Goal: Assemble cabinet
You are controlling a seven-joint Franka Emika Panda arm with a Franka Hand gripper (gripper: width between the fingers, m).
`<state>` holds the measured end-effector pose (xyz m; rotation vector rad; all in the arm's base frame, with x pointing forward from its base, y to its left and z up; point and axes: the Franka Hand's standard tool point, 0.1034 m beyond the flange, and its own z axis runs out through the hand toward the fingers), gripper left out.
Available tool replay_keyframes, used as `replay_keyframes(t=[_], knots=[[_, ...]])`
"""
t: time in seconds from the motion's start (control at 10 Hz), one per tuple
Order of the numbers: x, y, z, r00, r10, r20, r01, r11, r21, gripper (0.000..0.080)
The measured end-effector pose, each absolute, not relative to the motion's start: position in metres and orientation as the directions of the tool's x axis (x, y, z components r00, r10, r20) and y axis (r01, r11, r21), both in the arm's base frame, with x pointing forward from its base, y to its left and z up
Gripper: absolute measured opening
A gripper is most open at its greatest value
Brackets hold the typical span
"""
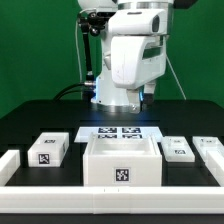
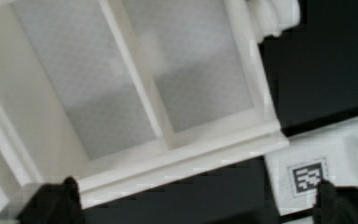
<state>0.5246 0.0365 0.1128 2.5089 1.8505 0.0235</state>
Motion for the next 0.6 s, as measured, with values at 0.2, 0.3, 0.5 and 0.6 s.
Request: replay_keyframes(t=[0.2, 0.3, 0.5, 0.6], knots=[[0.524, 0.036, 0.112, 0.180, 0.984, -0.008, 0.983, -0.180, 0.027, 0.0650], [0.524, 0.035, 0.111, 0.142, 0.990, -0.010, 0.989, -0.142, 0.028, 0.0650], [0.516, 0.032, 0.101, -0.082, 0.996, -0.022, 0.994, 0.083, 0.077, 0.0650], [0.515, 0.031, 0.100, -0.067, 0.998, -0.021, 0.995, 0.069, 0.073, 0.0650]])
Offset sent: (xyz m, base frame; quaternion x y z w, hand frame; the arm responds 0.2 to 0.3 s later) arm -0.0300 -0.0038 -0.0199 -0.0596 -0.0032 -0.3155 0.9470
